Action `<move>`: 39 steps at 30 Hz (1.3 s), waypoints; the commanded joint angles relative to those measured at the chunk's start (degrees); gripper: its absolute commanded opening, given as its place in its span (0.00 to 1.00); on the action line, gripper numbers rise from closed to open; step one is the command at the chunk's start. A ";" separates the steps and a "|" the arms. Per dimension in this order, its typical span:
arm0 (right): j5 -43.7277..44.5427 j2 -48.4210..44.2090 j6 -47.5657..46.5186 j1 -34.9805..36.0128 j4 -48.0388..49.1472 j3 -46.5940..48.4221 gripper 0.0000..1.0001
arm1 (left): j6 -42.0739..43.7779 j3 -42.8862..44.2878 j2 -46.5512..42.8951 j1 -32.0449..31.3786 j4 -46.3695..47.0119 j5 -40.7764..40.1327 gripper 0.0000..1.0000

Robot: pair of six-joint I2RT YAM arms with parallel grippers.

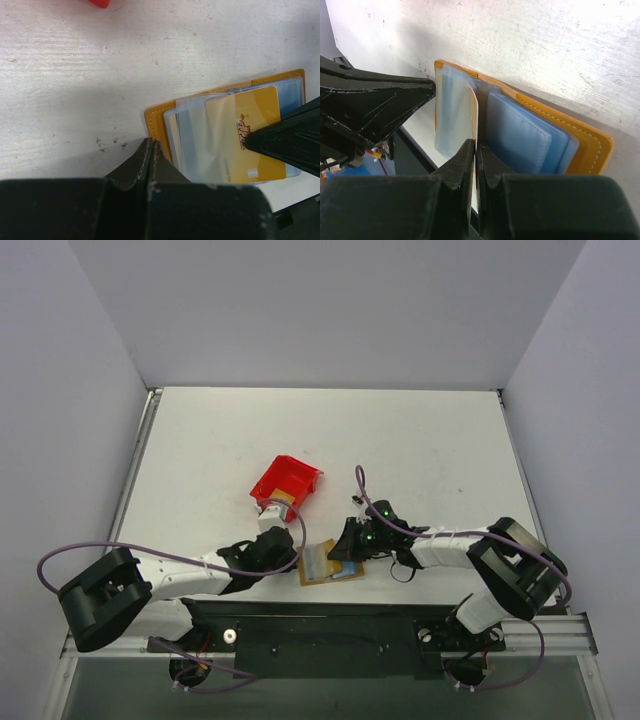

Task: Put the credit cards into the card holder
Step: Insert the credit card into the card holder.

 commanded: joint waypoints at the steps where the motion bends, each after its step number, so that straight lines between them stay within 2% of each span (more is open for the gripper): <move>1: 6.17 -1.27 -0.64 0.17 -3.02 -1.15 0.00 | 0.76 0.20 1.61 -0.48 -2.19 4.42 0.00; 12: 5.82 0.14 1.38 0.34 -0.48 -1.42 0.00 | 0.59 -0.59 1.17 -0.48 -2.01 4.50 0.00; 22: 9.69 -1.18 2.78 0.60 -0.66 -3.61 0.00 | 0.85 -0.59 1.52 -0.40 -1.83 4.59 0.00; 30: 7.67 3.38 5.51 2.97 5.85 -3.18 0.00 | 0.94 -0.42 2.13 -0.40 -1.39 4.86 0.00; 39: 4.24 6.38 4.73 4.12 7.88 -1.15 0.00 | 1.03 -0.15 2.66 -0.48 -1.13 5.12 0.00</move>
